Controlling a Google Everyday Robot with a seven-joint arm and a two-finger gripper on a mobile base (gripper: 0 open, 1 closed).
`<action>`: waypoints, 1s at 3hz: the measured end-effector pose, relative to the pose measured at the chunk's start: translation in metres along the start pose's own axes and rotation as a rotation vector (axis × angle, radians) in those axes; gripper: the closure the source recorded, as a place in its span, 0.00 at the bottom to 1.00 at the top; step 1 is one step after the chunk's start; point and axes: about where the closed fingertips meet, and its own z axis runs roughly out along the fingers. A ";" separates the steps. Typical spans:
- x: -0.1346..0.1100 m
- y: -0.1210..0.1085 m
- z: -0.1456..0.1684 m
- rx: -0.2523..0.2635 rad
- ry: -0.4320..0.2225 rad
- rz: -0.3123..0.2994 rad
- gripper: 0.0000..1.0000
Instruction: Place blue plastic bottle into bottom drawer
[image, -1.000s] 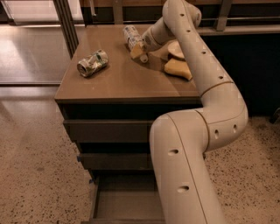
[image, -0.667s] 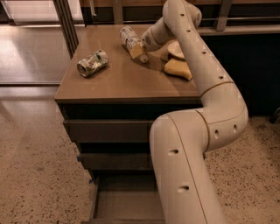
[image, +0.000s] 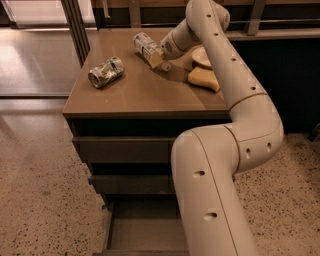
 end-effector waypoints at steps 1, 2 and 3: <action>0.017 0.041 -0.029 -0.148 0.072 -0.078 1.00; 0.048 0.071 -0.053 -0.302 0.147 -0.086 1.00; 0.057 0.087 -0.083 -0.406 0.122 -0.070 1.00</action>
Offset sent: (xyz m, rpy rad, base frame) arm -0.1234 -0.0545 0.0475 0.0257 0.3873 0.4701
